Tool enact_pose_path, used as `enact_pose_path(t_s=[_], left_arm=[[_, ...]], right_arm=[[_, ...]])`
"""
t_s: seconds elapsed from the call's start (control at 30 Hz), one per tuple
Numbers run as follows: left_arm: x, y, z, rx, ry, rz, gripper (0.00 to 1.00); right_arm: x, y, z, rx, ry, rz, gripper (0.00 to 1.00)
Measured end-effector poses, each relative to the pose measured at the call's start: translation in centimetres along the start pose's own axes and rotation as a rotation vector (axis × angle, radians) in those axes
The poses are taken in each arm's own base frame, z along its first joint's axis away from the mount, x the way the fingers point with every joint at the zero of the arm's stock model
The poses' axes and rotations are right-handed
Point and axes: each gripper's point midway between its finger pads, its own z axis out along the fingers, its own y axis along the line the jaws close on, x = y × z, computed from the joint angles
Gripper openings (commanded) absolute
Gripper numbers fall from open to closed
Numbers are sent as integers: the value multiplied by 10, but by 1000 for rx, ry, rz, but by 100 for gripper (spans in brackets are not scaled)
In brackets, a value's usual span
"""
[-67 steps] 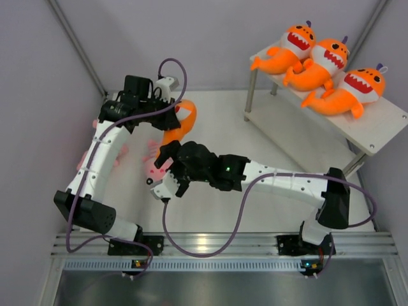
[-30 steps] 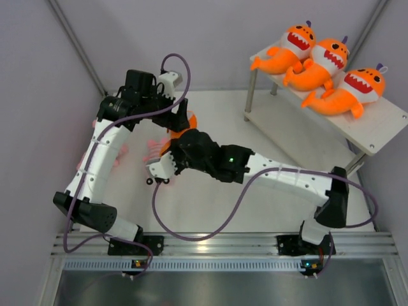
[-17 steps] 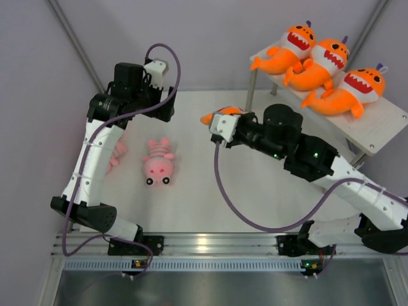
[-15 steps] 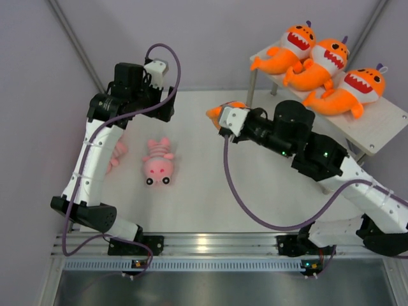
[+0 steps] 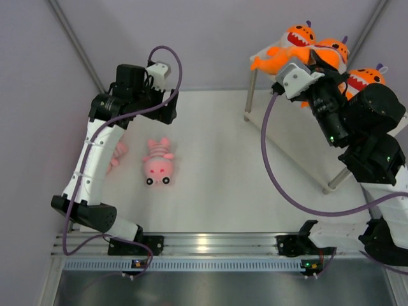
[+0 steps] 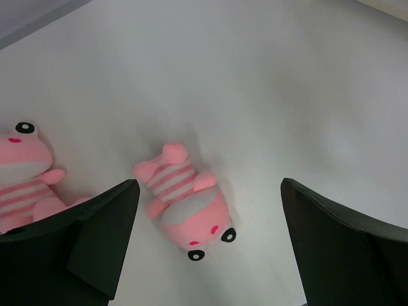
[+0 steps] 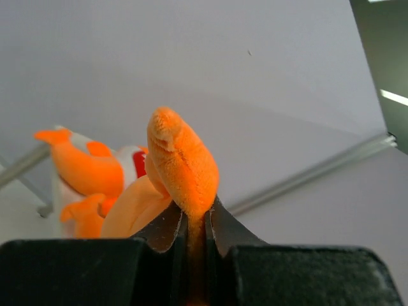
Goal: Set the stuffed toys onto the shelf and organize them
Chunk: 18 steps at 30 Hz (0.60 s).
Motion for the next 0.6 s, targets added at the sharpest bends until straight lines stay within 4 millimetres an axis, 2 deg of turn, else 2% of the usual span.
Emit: enact_pose_path(t_s=[0.07, 0.13, 0.2, 0.3, 0.4, 0.6], left_arm=[[0, -3, 0, 15, 0, -1, 98], [0, -5, 0, 26, -1, 0, 98], [0, -7, 0, 38, -1, 0, 98], [0, -8, 0, 47, -2, 0, 98], [0, -10, 0, 55, -2, 0, 98], [0, -12, 0, 69, -4, 0, 98]], right_arm=[[22, -14, -4, 56, 95, -76, 0], [46, -18, -10, 75, 184, -154, 0], [72, -26, -21, 95, 285, -223, 0], [100, -38, -45, 110, 394, -307, 0], [113, -50, -70, 125, 465, -359, 0], [118, -62, -100, 137, 490, -383, 0]])
